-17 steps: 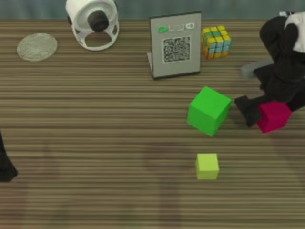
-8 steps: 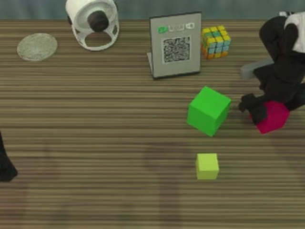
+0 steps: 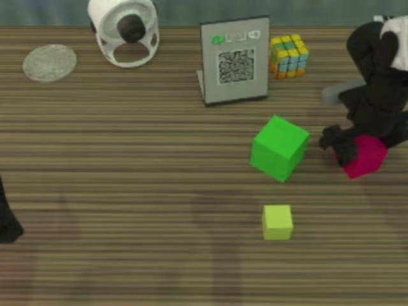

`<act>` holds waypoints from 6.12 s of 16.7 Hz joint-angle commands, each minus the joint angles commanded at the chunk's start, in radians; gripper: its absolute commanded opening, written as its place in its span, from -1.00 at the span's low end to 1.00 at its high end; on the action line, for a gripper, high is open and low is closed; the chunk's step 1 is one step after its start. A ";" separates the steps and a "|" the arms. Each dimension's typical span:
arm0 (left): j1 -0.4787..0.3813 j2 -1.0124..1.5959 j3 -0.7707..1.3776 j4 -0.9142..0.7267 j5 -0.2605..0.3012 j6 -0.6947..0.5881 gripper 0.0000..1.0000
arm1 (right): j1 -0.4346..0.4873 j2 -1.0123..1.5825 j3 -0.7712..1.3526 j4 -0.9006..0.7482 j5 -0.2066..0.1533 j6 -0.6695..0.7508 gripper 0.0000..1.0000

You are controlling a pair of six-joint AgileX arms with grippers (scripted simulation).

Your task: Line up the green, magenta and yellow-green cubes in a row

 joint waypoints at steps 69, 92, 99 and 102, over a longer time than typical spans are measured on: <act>0.000 0.000 0.000 0.000 0.000 0.000 1.00 | 0.596 -0.119 -0.071 -0.035 0.012 0.954 1.00; 0.000 0.000 0.000 0.000 0.000 0.000 1.00 | 0.561 -0.134 0.186 -0.312 0.012 0.793 1.00; 0.000 0.000 0.000 0.000 0.000 0.000 1.00 | 0.428 0.020 0.402 -0.413 0.003 0.236 1.00; 0.000 0.000 0.000 0.000 0.000 0.000 1.00 | 0.364 0.078 0.491 -0.451 0.000 -0.023 1.00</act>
